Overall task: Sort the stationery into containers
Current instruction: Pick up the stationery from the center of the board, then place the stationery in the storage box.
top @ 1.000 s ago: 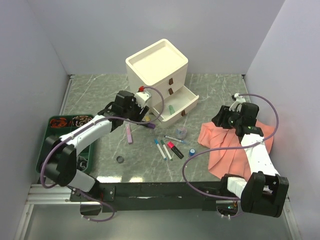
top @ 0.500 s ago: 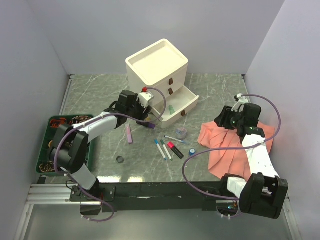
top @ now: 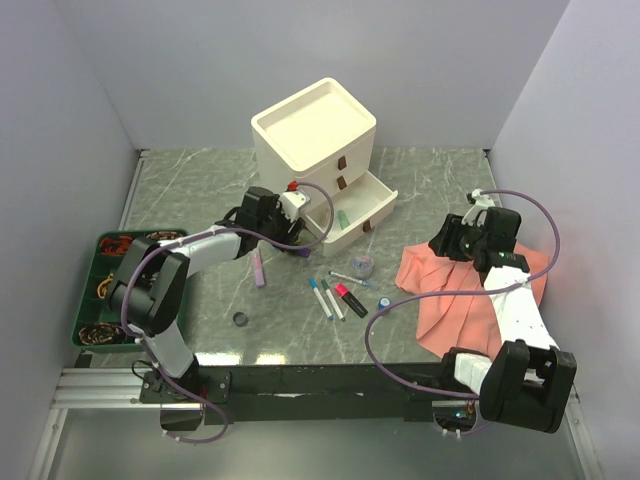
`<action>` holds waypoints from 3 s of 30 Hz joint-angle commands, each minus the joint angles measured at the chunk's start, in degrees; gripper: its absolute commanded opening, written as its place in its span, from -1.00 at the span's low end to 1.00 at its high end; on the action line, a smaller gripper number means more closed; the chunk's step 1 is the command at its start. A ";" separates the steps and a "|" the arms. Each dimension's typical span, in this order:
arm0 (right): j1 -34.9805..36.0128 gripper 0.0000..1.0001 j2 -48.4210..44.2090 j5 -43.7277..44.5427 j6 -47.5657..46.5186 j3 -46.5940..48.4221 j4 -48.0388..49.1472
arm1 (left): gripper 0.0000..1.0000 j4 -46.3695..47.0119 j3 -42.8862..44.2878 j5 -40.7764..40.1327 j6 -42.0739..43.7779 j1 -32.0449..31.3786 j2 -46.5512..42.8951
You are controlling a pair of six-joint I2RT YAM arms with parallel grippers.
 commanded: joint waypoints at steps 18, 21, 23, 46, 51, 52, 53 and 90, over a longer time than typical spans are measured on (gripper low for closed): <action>-0.41 0.11 1.05 0.27 -0.44 1.72 1.72 | 0.34 -1.50 6.13 -6.71 4.31 -3.10 6.86; -0.50 0.11 1.05 0.18 -0.35 1.64 1.90 | 0.34 -2.29 7.01 -7.15 4.75 -3.98 7.91; -0.41 0.11 0.96 0.27 -0.35 1.46 1.98 | 0.34 -2.73 7.89 -8.03 4.75 -4.59 8.70; -0.50 0.10 1.84 -0.17 -0.17 1.72 2.51 | -0.49 -10.81 6.57 -1.01 4.49 -5.03 5.11; -0.50 0.10 2.02 -0.43 -0.26 2.34 2.42 | -0.49 -15.20 8.94 1.80 4.14 -5.03 -1.57; -0.50 0.10 2.02 -0.61 -0.18 2.25 2.68 | -0.49 -15.82 9.82 3.29 3.79 -5.03 -3.06; -0.50 0.10 2.02 -0.61 -0.09 1.99 2.86 | -0.49 -16.44 10.35 4.18 3.44 -5.03 -3.77; -0.32 0.02 5.68 -5.53 12.47 1.89 9.62 | 0.18 -13.20 32.67 4.03 -3.43 -11.36 -4.10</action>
